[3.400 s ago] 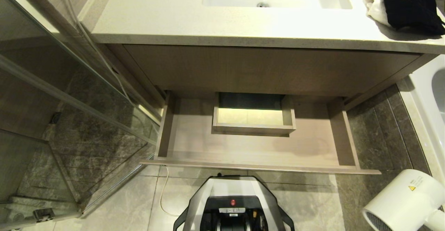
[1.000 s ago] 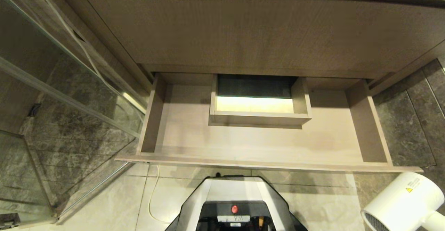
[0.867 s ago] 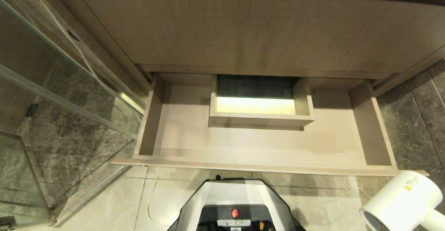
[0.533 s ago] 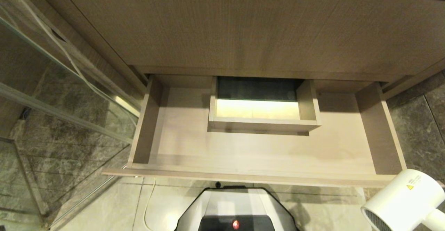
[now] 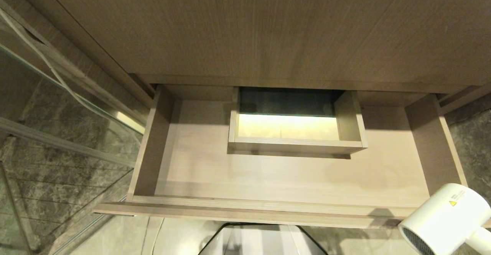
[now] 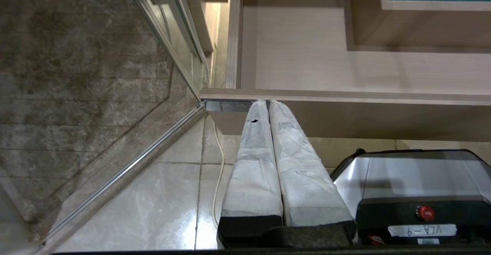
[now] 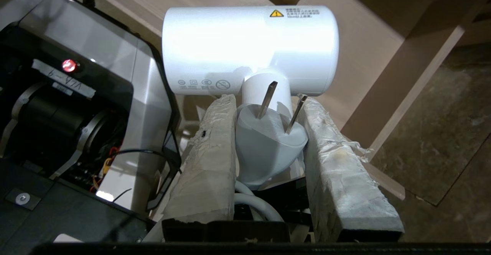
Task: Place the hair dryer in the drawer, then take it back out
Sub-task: Put it into the drawer
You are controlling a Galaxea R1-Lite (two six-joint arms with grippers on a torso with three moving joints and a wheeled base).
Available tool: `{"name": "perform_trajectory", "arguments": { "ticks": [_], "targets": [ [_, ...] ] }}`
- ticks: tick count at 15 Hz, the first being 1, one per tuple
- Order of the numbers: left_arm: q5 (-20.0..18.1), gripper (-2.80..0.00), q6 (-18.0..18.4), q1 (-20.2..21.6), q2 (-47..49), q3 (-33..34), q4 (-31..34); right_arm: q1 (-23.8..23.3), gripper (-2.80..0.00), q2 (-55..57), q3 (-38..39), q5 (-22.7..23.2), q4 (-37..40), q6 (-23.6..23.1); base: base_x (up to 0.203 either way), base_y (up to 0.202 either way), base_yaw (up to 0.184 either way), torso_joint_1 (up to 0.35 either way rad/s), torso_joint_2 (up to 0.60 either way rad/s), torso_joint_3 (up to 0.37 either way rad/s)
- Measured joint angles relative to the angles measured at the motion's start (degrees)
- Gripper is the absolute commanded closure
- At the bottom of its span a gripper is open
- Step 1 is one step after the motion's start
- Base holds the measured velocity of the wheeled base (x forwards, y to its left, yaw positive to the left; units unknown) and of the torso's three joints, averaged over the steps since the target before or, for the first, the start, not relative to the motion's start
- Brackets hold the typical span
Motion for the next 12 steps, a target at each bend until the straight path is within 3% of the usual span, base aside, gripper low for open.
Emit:
{"name": "perform_trajectory", "arguments": {
  "ticks": [7, 12],
  "targets": [
    [0.00, 0.00, 0.00, 0.00, 0.00, 0.00, 0.12, 0.00, 0.00, 0.55, -0.63, -0.07, -1.19, 0.13, 0.000, 0.000, 0.000, 0.059, 0.21, 0.258],
    [0.00, 0.00, 0.00, 0.00, 0.00, 0.00, 0.07, -0.41, 0.00, 8.38, -5.47, -0.30, -1.78, 0.41, 0.000, 0.000, 0.000, 0.056, 0.03, 0.070]
  ]
}}
